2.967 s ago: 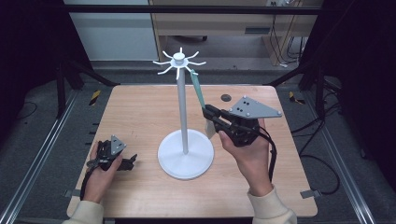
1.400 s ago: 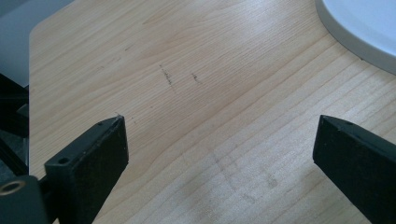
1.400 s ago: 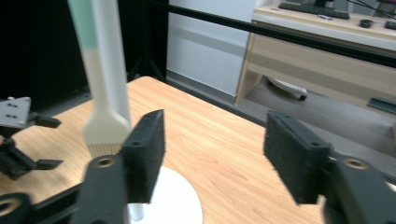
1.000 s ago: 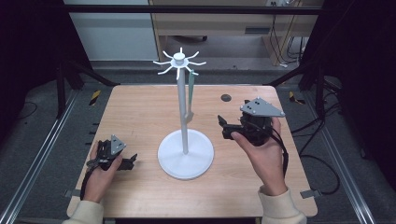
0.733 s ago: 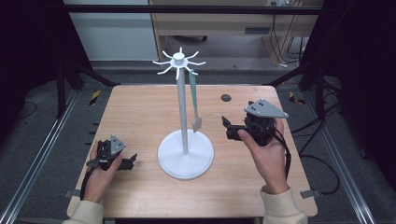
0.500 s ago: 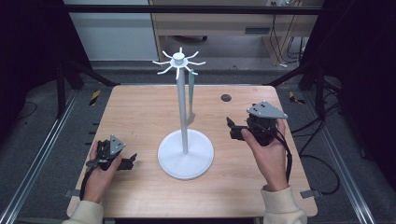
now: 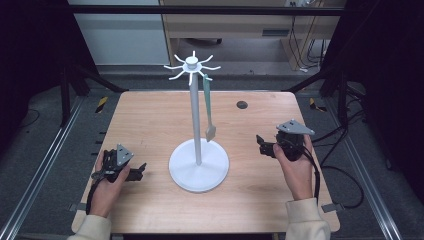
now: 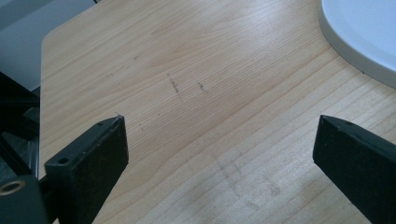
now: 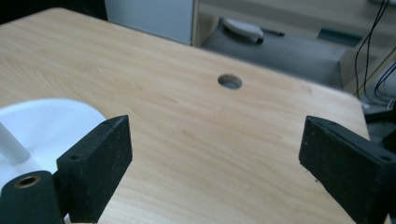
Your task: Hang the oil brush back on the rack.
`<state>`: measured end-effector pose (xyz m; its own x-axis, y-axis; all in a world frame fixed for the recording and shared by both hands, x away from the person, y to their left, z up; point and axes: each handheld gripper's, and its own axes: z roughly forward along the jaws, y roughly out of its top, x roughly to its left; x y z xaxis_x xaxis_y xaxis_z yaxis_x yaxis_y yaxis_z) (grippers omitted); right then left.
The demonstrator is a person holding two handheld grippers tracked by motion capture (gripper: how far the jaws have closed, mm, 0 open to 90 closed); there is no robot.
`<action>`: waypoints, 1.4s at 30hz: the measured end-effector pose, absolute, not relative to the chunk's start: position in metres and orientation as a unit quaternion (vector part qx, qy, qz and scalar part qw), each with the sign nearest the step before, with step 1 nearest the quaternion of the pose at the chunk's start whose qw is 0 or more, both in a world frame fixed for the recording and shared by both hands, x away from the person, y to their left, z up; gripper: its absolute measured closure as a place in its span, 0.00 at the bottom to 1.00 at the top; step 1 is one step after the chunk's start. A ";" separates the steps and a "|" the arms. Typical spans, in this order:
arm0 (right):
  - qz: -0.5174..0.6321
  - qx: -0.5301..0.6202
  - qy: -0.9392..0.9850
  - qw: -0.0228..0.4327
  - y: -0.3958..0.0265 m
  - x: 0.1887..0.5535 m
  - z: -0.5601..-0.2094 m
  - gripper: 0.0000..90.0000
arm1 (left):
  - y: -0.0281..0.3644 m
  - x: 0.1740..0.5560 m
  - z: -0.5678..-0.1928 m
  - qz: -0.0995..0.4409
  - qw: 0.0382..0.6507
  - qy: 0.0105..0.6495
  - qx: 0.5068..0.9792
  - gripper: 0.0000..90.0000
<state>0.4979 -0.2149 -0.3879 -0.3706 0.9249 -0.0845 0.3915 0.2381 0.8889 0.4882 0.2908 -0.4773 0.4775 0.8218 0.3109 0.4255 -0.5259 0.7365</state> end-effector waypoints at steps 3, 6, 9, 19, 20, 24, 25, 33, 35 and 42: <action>0.409 0.465 0.716 0.322 -0.219 0.500 -0.396 0.11 | 0.289 0.488 -0.477 0.337 0.294 0.382 0.809 0.03; 0.391 0.474 0.721 0.319 -0.222 0.503 -0.412 0.11 | 0.290 0.487 -0.475 0.339 0.297 0.382 0.807 0.03; 0.371 0.477 0.732 0.315 -0.224 0.506 -0.424 0.11 | 0.292 0.487 -0.475 0.341 0.300 0.384 0.804 0.03; 0.372 0.481 0.734 0.301 -0.224 0.512 -0.446 0.11 | 0.294 0.487 -0.474 0.343 0.301 0.386 0.802 0.03; 0.375 0.479 0.734 0.301 -0.224 0.513 -0.448 0.11 | 0.294 0.487 -0.474 0.345 0.301 0.386 0.801 0.03; 0.384 0.479 0.731 0.299 -0.224 0.515 -0.456 0.12 | 0.294 0.487 -0.474 0.344 0.304 0.388 0.799 0.03; 0.386 0.484 0.727 0.297 -0.225 0.516 -0.462 0.13 | 0.294 0.487 -0.474 0.344 0.308 0.390 0.796 0.03; 0.367 0.481 0.744 0.282 -0.222 0.520 -0.472 0.13 | 0.295 0.487 -0.472 0.347 0.311 0.393 0.793 0.03; 0.361 0.480 0.750 0.278 -0.220 0.521 -0.475 0.13 | 0.296 0.487 -0.473 0.345 0.315 0.396 0.791 0.03; 0.359 0.485 0.751 0.268 -0.220 0.522 -0.477 0.13 | 0.295 0.487 -0.473 0.344 0.314 0.395 0.792 0.03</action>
